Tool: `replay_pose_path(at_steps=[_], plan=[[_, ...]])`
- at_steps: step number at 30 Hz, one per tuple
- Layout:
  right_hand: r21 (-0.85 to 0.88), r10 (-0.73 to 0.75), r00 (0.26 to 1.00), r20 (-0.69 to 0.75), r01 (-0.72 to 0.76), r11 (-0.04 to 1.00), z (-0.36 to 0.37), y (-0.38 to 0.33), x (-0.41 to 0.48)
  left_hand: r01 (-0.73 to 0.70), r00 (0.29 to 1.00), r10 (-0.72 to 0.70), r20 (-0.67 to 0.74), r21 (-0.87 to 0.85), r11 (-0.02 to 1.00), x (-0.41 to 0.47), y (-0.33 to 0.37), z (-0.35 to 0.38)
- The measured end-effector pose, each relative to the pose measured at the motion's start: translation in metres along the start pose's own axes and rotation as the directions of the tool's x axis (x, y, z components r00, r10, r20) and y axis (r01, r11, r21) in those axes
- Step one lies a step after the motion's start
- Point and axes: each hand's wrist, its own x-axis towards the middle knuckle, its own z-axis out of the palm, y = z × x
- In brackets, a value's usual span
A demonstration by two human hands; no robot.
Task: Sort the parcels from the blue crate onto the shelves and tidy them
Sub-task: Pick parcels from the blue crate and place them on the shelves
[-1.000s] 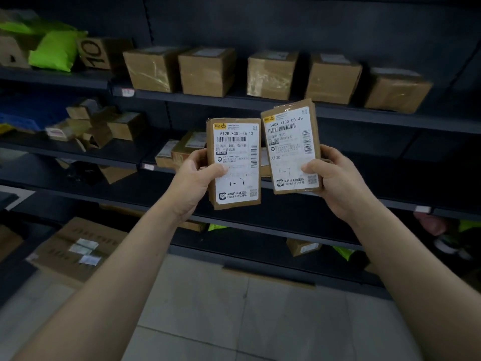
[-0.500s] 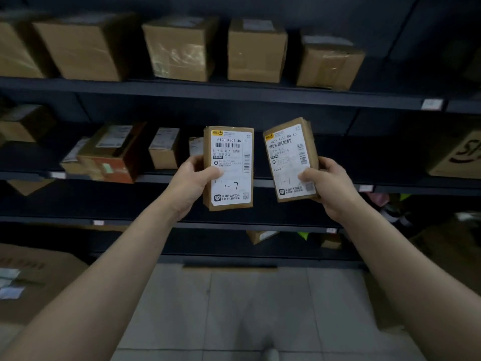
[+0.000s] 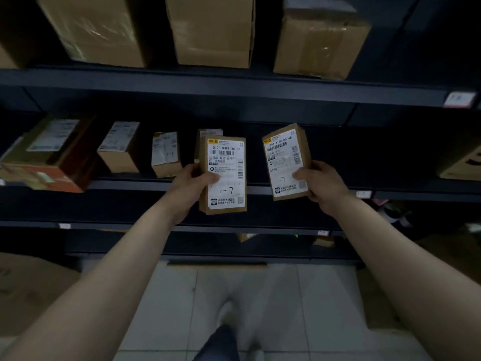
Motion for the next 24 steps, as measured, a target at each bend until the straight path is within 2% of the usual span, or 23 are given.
replay_pose_path(at_steps=[7, 12, 18, 24], plan=[[0.027, 0.068, 0.997, -0.03, -0.067, 0.997, 0.0, -0.001, 0.081, 0.047, 0.997, -0.049, 0.061, 0.039, 0.998, 0.076, -0.003, 0.02], [0.106, 0.164, 0.986, -0.032, -0.16, 0.981, 0.004, -0.002, 0.123, 0.082, 0.993, -0.085, 0.078, 0.044, 0.996, 0.119, -0.005, 0.027], [0.13, 0.26, 0.965, -0.028, -0.255, 0.958, 0.004, 0.005, 0.152, 0.091, 0.994, -0.093, 0.051, 0.042, 0.995, 0.153, -0.006, 0.043], [0.147, 0.295, 0.955, -0.01, -0.291, 0.945, 0.002, 0.013, 0.174, 0.095, 0.995, -0.097, 0.035, 0.056, 0.994, 0.178, -0.012, 0.059]])
